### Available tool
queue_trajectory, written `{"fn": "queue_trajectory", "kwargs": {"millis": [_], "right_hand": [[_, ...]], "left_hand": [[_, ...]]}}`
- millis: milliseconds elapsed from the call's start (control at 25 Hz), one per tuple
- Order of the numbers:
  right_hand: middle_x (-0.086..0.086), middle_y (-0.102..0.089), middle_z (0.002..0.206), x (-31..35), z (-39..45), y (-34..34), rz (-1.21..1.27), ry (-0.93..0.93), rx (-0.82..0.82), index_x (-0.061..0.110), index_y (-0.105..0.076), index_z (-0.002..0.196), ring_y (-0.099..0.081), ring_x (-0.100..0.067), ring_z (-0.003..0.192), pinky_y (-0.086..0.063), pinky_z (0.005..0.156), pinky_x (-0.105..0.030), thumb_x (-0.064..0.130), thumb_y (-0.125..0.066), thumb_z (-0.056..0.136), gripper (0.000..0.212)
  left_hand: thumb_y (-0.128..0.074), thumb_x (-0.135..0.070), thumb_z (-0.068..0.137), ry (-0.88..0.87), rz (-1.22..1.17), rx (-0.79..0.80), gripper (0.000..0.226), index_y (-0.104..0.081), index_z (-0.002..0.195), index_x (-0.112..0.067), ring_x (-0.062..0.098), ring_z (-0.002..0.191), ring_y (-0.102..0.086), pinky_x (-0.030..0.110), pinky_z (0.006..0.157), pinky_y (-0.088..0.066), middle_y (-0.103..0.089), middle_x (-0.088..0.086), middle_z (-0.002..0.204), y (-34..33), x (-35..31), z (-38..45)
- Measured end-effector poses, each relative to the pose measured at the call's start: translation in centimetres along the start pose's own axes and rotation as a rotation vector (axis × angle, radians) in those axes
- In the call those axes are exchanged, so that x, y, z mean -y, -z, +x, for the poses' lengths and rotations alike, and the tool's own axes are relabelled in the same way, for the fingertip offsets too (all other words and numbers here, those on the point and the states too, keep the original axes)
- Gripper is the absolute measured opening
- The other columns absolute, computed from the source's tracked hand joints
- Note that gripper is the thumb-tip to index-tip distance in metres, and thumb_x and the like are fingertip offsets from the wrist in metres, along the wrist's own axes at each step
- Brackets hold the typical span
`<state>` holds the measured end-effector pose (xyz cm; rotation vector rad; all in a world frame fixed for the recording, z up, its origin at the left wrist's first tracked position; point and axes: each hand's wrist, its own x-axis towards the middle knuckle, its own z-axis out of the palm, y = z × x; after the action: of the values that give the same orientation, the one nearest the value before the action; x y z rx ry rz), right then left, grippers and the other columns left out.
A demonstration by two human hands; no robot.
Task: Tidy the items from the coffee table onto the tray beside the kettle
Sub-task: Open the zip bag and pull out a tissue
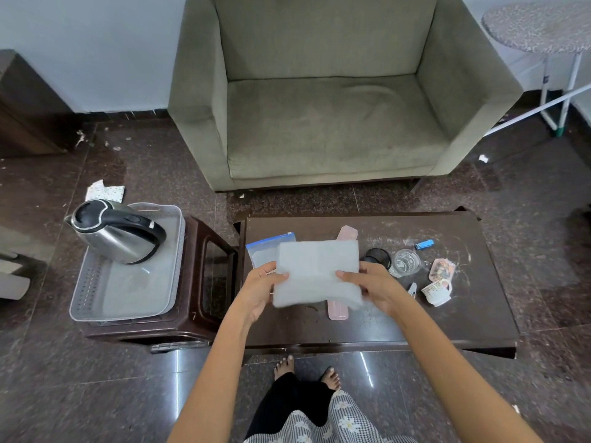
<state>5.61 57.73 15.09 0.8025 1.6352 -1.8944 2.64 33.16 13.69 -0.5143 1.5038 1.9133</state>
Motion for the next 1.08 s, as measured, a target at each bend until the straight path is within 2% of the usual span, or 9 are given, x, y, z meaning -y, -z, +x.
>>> {"fn": "queue_trajectory", "kwargs": {"millis": [80,160,320,400,520,680,840,960,1080], "right_hand": [[-0.014,-0.072,0.106,-0.1,0.1,-0.1,0.011,-0.001,-0.085,-0.001,-0.065,0.106,-0.067,-0.031,0.1,-0.052,0.091,-0.051,0.021,-0.082,0.069,0.047],[-0.014,-0.071,0.108,0.3,-0.1,-0.1,0.065,-0.043,-0.046,-0.002,-0.064,0.108,-0.068,-0.028,0.097,-0.056,0.085,-0.043,0.018,-0.077,0.075,0.041],[-0.012,-0.07,0.103,0.6,-0.5,0.3,0.021,-0.05,0.053,0.005,-0.061,0.099,-0.069,-0.02,0.085,-0.057,0.065,-0.027,0.005,-0.067,0.082,0.018],[-0.013,-0.07,0.102,0.4,-0.4,0.1,-0.045,-0.014,0.031,0.005,-0.059,0.099,-0.068,-0.019,0.082,-0.056,0.061,-0.025,0.003,-0.067,0.082,0.018],[-0.011,-0.069,0.11,0.4,-0.1,-0.4,-0.046,0.018,0.037,0.004,-0.057,0.111,-0.068,-0.022,0.09,-0.057,0.068,-0.032,0.004,-0.063,0.084,0.027],[-0.005,-0.071,0.11,0.5,-0.3,-0.7,0.012,0.044,0.111,0.013,-0.062,0.113,-0.068,-0.021,0.098,-0.056,0.072,-0.033,0.012,-0.068,0.083,0.031],[-0.007,-0.072,0.105,0.0,-0.1,-0.4,0.079,0.072,0.146,0.007,-0.066,0.108,-0.068,-0.023,0.093,-0.058,0.074,-0.032,-0.004,-0.064,0.081,0.029],[-0.005,-0.075,0.097,0.1,-0.2,-0.3,0.105,0.09,0.145,0.011,-0.075,0.086,-0.068,-0.023,0.092,-0.058,0.077,-0.027,-0.007,-0.059,0.083,0.024],[-0.005,-0.074,0.102,0.6,-0.6,-0.3,0.072,0.078,0.18,0.013,-0.073,0.066,-0.071,-0.018,0.087,-0.057,0.068,-0.018,-0.01,-0.049,0.087,0.039]], "left_hand": [[-0.06,-0.006,0.088,0.015,0.011,-0.009,0.023,-0.066,0.109,-0.013,0.022,0.083,-0.068,0.03,0.064,-0.056,-0.071,0.01,0.107,0.2,0.1,0.1],[-0.059,-0.008,0.089,0.019,0.015,-0.013,0.023,-0.065,0.11,-0.013,0.02,0.079,-0.068,0.028,0.061,-0.055,-0.07,0.012,0.108,0.3,0.3,0.3],[-0.057,-0.01,0.091,-0.011,0.027,-0.076,0.02,-0.066,0.109,-0.011,0.023,0.085,-0.068,0.033,0.069,-0.055,-0.07,0.012,0.111,0.5,0.5,0.2],[-0.06,-0.01,0.089,-0.016,0.03,-0.068,0.022,-0.066,0.111,-0.01,0.023,0.091,-0.069,0.037,0.076,-0.056,-0.071,0.009,0.111,0.4,0.5,-0.1],[-0.07,-0.008,0.081,0.014,0.037,0.022,0.031,-0.066,0.111,-0.009,0.026,0.104,-0.067,0.046,0.09,-0.053,-0.07,0.008,0.114,-0.1,0.5,-0.4],[-0.065,-0.007,0.085,0.004,0.031,0.047,0.031,-0.064,0.116,-0.005,0.025,0.106,-0.066,0.042,0.089,-0.054,-0.069,0.007,0.114,-0.9,0.5,-0.5],[-0.066,-0.013,0.085,-0.021,0.088,0.054,0.025,-0.067,0.11,-0.008,0.024,0.105,-0.066,0.044,0.092,-0.053,-0.071,0.006,0.112,-1.0,0.0,-0.5],[-0.061,-0.012,0.089,-0.038,0.083,0.049,0.021,-0.066,0.109,-0.012,0.02,0.094,-0.069,0.034,0.071,-0.06,-0.071,0.004,0.107,-0.8,-0.3,-0.4],[-0.049,-0.009,0.095,-0.003,0.03,0.025,0.018,-0.062,0.106,-0.014,0.019,0.073,-0.072,0.024,0.045,-0.055,-0.072,0.007,0.097,-0.6,-0.5,-0.5]]}}
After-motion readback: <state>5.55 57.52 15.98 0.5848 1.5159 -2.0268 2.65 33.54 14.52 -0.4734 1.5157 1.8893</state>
